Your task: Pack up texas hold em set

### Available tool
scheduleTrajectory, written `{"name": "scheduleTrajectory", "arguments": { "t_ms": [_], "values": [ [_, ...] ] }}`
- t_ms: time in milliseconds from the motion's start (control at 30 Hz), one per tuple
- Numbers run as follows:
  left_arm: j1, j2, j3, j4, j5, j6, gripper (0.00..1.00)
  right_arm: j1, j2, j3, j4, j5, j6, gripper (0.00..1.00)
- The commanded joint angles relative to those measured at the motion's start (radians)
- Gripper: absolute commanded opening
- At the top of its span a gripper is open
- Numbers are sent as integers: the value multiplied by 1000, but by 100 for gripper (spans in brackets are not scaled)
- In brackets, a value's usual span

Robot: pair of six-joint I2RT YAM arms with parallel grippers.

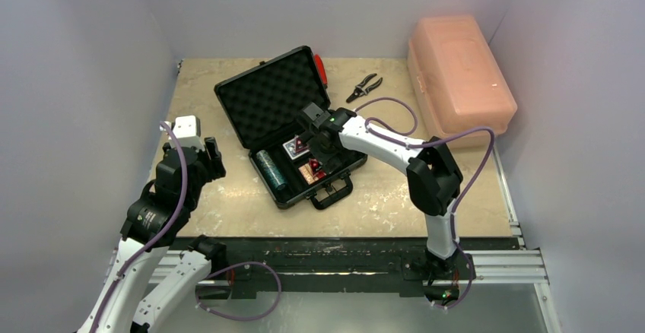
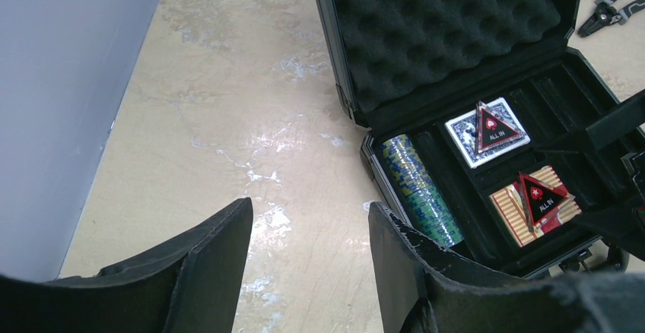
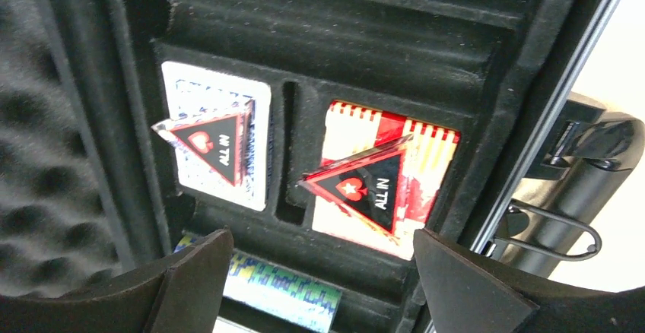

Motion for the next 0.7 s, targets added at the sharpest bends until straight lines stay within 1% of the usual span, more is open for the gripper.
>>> {"name": "scheduleTrajectory", "arguments": {
  "t_ms": [0,67,133,200,333,400,500,567,667],
  "values": [
    [9,0,1,14,-5,2,57,-2,-38,-11,42,15,-59,92],
    [9,0,1,14,-8,3,57,-2,-35,-15,69,9,-93,89],
    [9,2,1,13,-7,2,57,-2,-37,-24,141,-5,-158,84],
    [9,4,0,13,-8,2,57,-4,-34,-16,194,20,-236,80],
    [9,7,0,13,-9,3,57,-8,-21,11,221,120,-373,73],
    [9,7,1,12,-12,3,57,-8,-33,-18,271,201,-494,65],
    [9,7,0,10,-18,5,57,-8,-54,-79,356,251,-667,54],
    [9,8,0,10,-21,5,57,-8,-58,-100,387,258,-761,47],
    [9,8,0,10,-25,5,57,-8,-49,-104,384,262,-861,41]
  ]
}}
